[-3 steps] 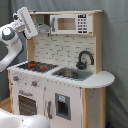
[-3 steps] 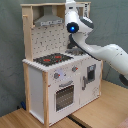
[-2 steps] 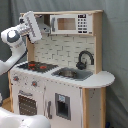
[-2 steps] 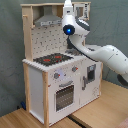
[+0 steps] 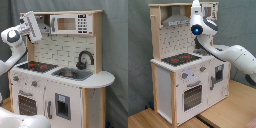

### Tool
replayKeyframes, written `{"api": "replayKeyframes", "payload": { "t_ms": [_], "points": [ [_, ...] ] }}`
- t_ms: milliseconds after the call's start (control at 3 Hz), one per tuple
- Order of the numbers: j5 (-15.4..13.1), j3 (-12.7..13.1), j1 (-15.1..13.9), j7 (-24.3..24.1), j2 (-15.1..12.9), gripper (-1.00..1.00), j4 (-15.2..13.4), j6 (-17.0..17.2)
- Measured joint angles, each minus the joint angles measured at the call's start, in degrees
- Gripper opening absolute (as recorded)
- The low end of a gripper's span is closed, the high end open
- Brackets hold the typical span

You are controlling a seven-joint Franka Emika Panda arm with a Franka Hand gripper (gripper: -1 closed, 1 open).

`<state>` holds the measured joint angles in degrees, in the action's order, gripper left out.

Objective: Play with the kitchen

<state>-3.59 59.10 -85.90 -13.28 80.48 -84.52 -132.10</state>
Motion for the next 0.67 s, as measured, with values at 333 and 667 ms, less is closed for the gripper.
{"api": "replayKeyframes", "payload": {
  "t_ms": [333,667],
  "points": [
    [0.1,2.4,-3.4,0.7,-1.5,-1.0,0.2,3.6],
    [0.0,2.6,-3.9,2.4,-3.3,-1.0,0.2,8.8]
  ]
}}
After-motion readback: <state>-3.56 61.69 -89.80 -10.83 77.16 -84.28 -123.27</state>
